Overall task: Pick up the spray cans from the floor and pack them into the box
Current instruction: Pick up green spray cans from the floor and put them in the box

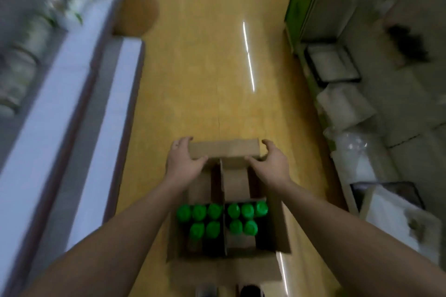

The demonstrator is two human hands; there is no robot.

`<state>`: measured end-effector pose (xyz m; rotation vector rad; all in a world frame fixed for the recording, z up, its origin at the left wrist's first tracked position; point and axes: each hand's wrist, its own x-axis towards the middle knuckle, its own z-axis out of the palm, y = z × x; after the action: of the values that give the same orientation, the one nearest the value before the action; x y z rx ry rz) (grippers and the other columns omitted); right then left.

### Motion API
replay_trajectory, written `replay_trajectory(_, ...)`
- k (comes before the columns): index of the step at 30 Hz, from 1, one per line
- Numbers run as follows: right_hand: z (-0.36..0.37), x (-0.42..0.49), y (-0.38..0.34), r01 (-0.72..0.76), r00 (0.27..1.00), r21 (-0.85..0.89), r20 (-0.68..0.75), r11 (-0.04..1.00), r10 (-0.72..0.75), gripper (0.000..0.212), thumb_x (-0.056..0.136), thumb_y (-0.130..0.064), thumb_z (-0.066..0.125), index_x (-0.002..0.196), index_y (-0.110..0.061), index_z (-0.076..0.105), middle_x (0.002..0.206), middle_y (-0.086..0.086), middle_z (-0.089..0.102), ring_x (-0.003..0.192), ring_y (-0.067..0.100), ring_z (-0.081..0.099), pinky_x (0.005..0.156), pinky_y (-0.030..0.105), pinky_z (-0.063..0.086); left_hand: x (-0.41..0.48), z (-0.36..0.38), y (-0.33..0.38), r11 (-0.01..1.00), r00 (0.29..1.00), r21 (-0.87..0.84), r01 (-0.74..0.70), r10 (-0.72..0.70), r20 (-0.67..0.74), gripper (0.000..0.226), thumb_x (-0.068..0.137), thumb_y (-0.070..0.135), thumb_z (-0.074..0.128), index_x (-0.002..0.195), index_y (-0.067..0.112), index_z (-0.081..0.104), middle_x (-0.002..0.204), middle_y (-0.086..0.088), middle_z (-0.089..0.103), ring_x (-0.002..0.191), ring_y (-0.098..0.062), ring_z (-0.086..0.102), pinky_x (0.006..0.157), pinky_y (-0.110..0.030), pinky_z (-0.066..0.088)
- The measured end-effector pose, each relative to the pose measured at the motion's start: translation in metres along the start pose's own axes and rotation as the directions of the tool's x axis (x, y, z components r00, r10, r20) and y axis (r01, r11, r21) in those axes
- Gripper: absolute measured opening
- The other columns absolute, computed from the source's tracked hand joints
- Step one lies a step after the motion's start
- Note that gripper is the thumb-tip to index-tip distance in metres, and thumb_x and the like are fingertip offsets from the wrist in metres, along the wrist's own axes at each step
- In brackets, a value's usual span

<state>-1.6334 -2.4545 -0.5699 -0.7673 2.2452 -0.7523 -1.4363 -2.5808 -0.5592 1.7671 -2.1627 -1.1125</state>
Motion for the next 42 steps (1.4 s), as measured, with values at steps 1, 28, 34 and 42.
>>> replay_trajectory(1,-0.028,-0.003,-0.031,0.032,0.999,0.005,-0.037,0.999,-0.032,0.081,0.084,-0.047,0.076,0.153,-0.024,0.04,0.147,0.002,0.053,0.131,0.023,0.052,0.102,0.037,0.049,-0.002,-0.029,0.034,0.998,0.998,0.025,-0.06,0.06,-0.023,0.068,0.086,0.039,0.076,0.144,0.023,0.046,0.144,-0.002,0.044,0.127,-0.025,0.048,0.096,-0.031,0.041)
replay_trajectory(28,-0.51,-0.496,-0.023,-0.582,0.338,-0.236,-0.941,0.778,-0.032,0.089,0.083,-0.066,0.061,0.157,-0.033,0.024,0.165,0.014,0.023,0.152,0.036,0.015,0.121,0.05,0.022,-0.417,-0.055,0.568,-0.193,-0.166,0.107,-0.975,0.962,0.218,0.083,0.084,0.073,0.055,0.154,0.034,0.033,0.164,-0.007,0.025,0.151,-0.033,0.014,0.122,-0.048,0.02)
replay_trajectory(34,-0.484,-0.722,0.077,-0.797,0.065,0.037,-0.987,0.603,0.147,0.091,0.082,-0.069,0.061,0.157,-0.034,0.023,0.167,0.014,0.017,0.154,0.034,0.01,0.122,0.05,0.021,-0.658,0.019,0.549,-0.502,-0.506,-0.075,-0.862,0.837,0.208,0.084,0.082,0.074,0.056,0.154,0.038,0.031,0.165,-0.007,0.02,0.152,-0.033,0.009,0.123,-0.05,0.014)
replay_trajectory(42,-0.368,-1.02,0.179,-0.843,-0.304,0.429,-0.877,0.324,0.372,0.092,0.082,-0.07,0.062,0.158,-0.035,0.023,0.168,0.009,0.012,0.155,0.032,0.003,0.123,0.05,0.014,-0.961,0.089,0.426,-0.753,-0.822,-0.346,-0.56,0.557,0.117,0.086,0.079,0.077,0.056,0.153,0.04,0.032,0.166,-0.003,0.018,0.153,-0.029,0.002,0.12,-0.059,0.007)
